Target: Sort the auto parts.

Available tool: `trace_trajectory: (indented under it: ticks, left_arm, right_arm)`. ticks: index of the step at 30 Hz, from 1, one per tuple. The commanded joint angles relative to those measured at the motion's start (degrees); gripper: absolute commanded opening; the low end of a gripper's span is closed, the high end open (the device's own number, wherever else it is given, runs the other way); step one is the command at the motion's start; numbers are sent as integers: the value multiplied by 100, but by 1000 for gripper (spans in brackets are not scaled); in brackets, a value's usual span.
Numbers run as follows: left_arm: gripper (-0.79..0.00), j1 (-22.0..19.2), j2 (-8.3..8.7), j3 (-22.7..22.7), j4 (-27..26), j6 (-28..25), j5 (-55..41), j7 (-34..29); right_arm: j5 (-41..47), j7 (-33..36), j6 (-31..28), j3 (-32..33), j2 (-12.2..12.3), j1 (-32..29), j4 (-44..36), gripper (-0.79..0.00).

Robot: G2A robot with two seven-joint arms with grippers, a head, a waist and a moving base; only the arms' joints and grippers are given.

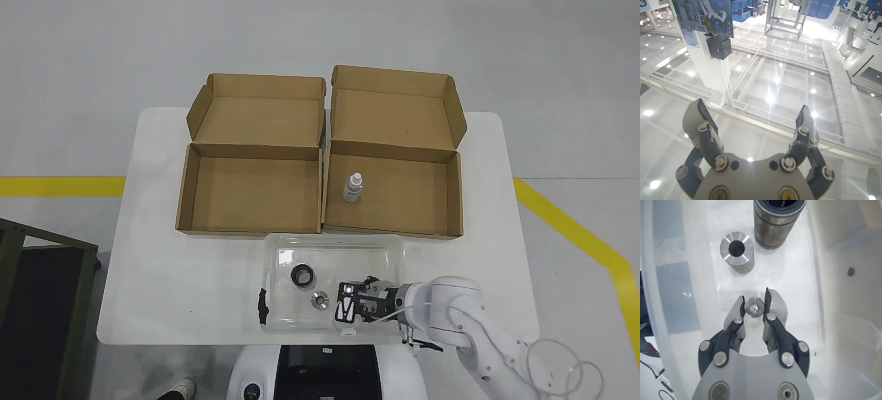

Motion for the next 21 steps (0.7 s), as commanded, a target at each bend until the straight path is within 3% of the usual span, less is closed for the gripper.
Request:
trace_trajectory:
  ticks: [1, 14, 21]
  left_arm:
    - [0, 0, 0, 0, 0, 0, 0, 0]
    - [0, 0, 0, 0, 0, 0, 0, 0]
    - [0, 0, 0, 0, 0, 0, 0, 0]
  right_arm:
    - [35, 28, -31, 14, 13, -16, -80, -785]
    - [740, -194, -62, 364, 102, -123, -988, -785]
    - [1296, -698, 216, 613, 124, -217, -1371, -785]
